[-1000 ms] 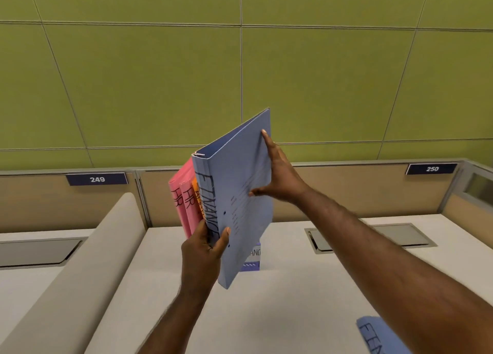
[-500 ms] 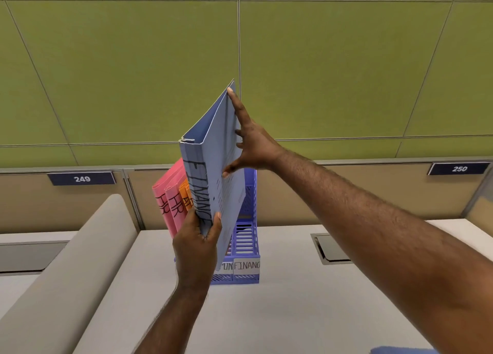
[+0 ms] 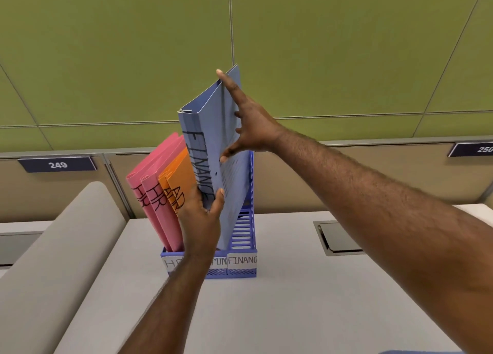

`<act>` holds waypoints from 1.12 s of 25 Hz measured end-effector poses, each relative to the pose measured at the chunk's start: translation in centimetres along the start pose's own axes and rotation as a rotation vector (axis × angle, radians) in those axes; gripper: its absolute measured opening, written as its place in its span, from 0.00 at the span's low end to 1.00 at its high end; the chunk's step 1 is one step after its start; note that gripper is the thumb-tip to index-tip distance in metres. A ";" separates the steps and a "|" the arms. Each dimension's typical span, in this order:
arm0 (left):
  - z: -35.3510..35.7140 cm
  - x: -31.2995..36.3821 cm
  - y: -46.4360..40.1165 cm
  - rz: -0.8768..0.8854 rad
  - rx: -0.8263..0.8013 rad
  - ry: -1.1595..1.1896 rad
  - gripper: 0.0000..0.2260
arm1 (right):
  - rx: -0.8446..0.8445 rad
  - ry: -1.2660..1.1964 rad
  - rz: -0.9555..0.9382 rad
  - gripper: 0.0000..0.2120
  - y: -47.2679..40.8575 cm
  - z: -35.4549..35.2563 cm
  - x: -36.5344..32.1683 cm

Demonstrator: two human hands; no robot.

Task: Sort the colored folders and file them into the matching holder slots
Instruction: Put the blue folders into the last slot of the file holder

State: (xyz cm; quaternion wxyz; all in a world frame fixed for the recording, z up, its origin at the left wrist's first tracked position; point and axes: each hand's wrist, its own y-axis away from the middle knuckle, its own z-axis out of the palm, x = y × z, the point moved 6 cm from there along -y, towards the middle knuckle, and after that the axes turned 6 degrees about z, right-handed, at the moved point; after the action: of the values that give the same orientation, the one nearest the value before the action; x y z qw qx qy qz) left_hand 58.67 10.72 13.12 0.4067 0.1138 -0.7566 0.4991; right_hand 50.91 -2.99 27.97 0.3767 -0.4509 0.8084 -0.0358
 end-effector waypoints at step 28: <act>5.8 -6.1 2.6 -0.186 -0.038 -0.053 0.07 | -0.116 0.005 0.062 0.70 0.7 6.3 7.2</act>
State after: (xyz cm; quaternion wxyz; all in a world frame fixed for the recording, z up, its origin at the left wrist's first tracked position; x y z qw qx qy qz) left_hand 58.20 5.66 6.00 0.4333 0.1889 -0.7626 0.4415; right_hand 52.22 -6.22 19.05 0.3489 -0.4465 0.8237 0.0217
